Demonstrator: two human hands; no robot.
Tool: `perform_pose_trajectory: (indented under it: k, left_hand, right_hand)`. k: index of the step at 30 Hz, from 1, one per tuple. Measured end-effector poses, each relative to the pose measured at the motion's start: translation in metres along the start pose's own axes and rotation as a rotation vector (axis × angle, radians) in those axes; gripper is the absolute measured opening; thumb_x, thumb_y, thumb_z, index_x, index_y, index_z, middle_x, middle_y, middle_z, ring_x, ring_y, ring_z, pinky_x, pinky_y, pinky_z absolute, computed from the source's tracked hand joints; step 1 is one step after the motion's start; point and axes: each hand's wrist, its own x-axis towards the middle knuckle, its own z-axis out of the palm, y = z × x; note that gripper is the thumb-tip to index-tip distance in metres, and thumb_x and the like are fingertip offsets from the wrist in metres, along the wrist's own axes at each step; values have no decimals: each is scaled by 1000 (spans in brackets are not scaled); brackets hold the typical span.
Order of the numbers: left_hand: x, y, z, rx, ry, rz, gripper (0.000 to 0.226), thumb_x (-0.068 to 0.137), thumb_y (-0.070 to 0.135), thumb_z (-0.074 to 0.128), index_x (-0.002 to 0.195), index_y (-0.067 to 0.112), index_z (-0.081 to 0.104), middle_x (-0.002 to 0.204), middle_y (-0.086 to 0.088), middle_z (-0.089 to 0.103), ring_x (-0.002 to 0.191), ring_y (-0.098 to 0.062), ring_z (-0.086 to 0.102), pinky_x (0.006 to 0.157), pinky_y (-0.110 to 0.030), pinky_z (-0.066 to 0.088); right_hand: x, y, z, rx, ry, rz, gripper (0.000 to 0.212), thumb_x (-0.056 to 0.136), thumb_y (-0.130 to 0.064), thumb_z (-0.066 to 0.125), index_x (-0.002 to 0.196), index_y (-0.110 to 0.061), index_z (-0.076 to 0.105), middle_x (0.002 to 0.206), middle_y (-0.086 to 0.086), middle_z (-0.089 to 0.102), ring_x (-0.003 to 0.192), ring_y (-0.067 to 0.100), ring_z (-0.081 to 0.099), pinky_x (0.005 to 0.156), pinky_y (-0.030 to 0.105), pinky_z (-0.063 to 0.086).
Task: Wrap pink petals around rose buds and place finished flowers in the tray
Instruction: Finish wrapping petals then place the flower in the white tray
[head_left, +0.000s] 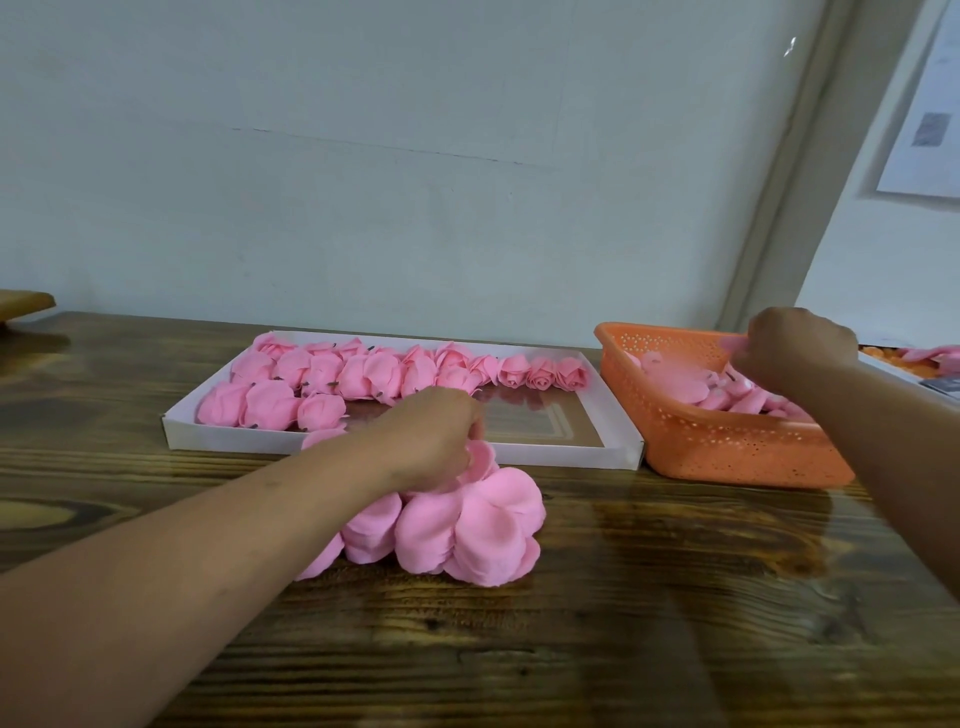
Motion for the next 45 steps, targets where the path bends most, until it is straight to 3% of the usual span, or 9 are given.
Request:
perform_pose_trajectory:
  k: [7, 12, 19, 22, 30, 33, 37, 39, 45]
  left_hand:
    - [-3, -5, -15, -221, -19, -64, 19, 84, 9, 61, 71, 22, 55, 70, 10, 51, 62, -6, 44, 52, -18, 33]
    - [-7, -9, -16, -487, 87, -87, 10, 82, 3, 67, 83, 11, 74, 58, 7, 61, 52, -2, 48, 50, -12, 38]
    - [-6, -11, -2, -277, 132, -6, 17, 83, 13, 71, 71, 2, 68, 54, 5, 45, 50, -7, 36, 47, -16, 30]
    - [-5, -9, 1, -107, 106, 23, 45, 91, 20, 61, 52, 12, 40, 53, -2, 29, 52, -15, 26, 53, -33, 20]
    - [-14, -7, -8, 37, 27, 13, 30, 99, 26, 39, 101, 16, 67, 93, 0, 65, 85, -22, 57, 75, -36, 48]
    - [-19, -7, -15, -111, 145, 64, 30, 100, 23, 42, 106, 21, 71, 109, 1, 71, 93, -19, 63, 82, -31, 46]
    - [-17, -7, -21, -393, 319, 80, 24, 93, 13, 54, 81, 3, 72, 77, -14, 67, 68, -15, 53, 66, -28, 43]
    - [-16, -6, -22, -561, 342, 27, 28, 92, 10, 55, 69, 15, 72, 68, 0, 69, 61, -7, 53, 56, -20, 42]
    - [-14, 3, -12, -974, 332, -176, 35, 98, 12, 47, 70, 14, 67, 68, -2, 67, 66, -15, 60, 68, -23, 47]
  right_hand:
    - [-18, -30, -14, 375, 282, -113, 41, 93, -40, 50, 72, -6, 60, 58, 7, 49, 56, 28, 46, 50, 20, 27]
    - [-54, -60, -19, 648, 321, -219, 38, 92, -39, 53, 72, -8, 63, 62, 10, 60, 57, 31, 55, 52, 28, 39]
    - [-77, -75, -7, 671, 319, -257, 34, 88, -33, 58, 71, -3, 60, 61, 11, 57, 59, 30, 52, 50, 28, 32]
    - [-80, -74, -2, 696, 317, -258, 35, 87, -33, 59, 69, -3, 58, 60, 11, 56, 58, 29, 52, 50, 28, 30]
    - [-86, -79, 3, 731, 348, -280, 40, 89, -35, 57, 66, -3, 58, 56, 11, 54, 56, 29, 50, 49, 29, 29]
    - [-90, -80, 2, 765, 354, -296, 44, 90, -37, 56, 62, -4, 53, 54, 10, 49, 55, 28, 46, 49, 32, 28]
    - [-95, -84, -6, 876, 332, -306, 33, 88, -37, 61, 73, -9, 66, 71, 6, 57, 64, 22, 52, 60, 34, 39]
    - [-100, -86, -11, 989, 285, -326, 31, 87, -33, 64, 79, -3, 70, 75, 14, 59, 66, 23, 52, 63, 32, 40]
    - [-117, -94, -26, 1588, -107, -399, 6, 80, -5, 67, 75, -5, 70, 63, 13, 65, 58, 19, 56, 52, 28, 43]
